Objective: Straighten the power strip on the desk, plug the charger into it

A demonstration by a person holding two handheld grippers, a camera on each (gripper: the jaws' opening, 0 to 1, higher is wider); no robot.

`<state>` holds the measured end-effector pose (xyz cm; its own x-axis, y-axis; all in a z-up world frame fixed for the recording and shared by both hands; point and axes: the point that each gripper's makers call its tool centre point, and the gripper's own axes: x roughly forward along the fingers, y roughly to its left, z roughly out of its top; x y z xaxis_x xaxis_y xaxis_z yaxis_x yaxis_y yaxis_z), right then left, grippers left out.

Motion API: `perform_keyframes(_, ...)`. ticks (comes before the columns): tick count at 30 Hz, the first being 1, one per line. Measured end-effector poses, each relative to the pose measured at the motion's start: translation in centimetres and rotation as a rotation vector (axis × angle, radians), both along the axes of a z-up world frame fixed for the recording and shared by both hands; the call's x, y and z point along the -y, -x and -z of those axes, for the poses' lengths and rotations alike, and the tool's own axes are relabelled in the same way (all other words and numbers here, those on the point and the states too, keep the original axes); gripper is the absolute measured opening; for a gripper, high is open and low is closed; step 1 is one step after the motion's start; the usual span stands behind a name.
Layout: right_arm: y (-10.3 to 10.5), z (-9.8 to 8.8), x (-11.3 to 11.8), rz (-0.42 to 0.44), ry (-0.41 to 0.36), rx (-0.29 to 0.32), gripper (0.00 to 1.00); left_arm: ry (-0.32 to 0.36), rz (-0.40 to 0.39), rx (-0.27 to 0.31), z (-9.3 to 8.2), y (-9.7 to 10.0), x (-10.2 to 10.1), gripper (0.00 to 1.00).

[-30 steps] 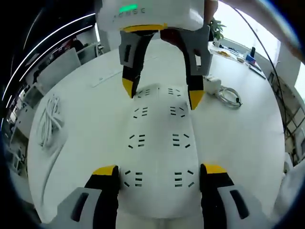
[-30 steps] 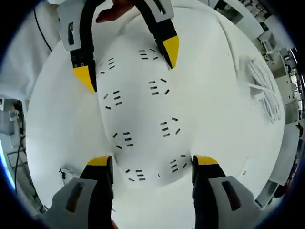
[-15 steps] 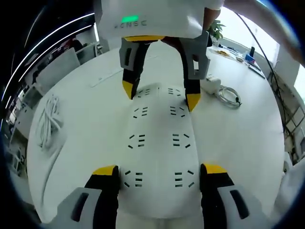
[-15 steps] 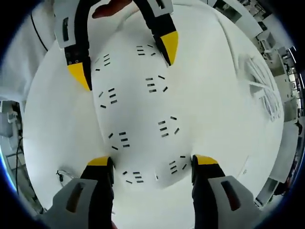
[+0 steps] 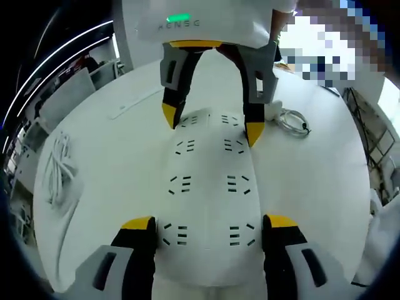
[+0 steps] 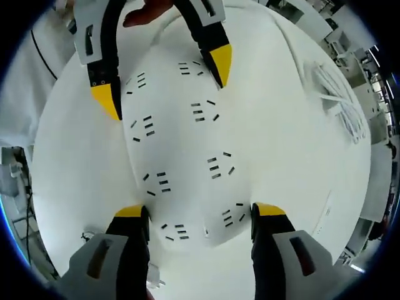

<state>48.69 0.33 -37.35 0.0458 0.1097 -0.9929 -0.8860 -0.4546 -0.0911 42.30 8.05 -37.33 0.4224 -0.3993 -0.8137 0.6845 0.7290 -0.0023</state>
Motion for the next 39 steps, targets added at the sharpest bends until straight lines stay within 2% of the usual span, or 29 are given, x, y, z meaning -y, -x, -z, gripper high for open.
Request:
perform_keyframes(12,0.1,0.0,0.8,0.103,-0.009,0.000,0.65,-0.006,0.089,-0.009,0.0,0.2,0.3,0.70)
perform_keyframes(22,1.2,0.0,1.5,0.169,-0.005,0.007,0.64,0.001,0.155,-0.008,0.0,0.6,0.7,0.71)
perform_keyframes(39,2.8,-0.3,2.5,0.307,-0.098,0.006,0.64,0.001,0.269,-0.020,0.1,0.6,0.9,0.71)
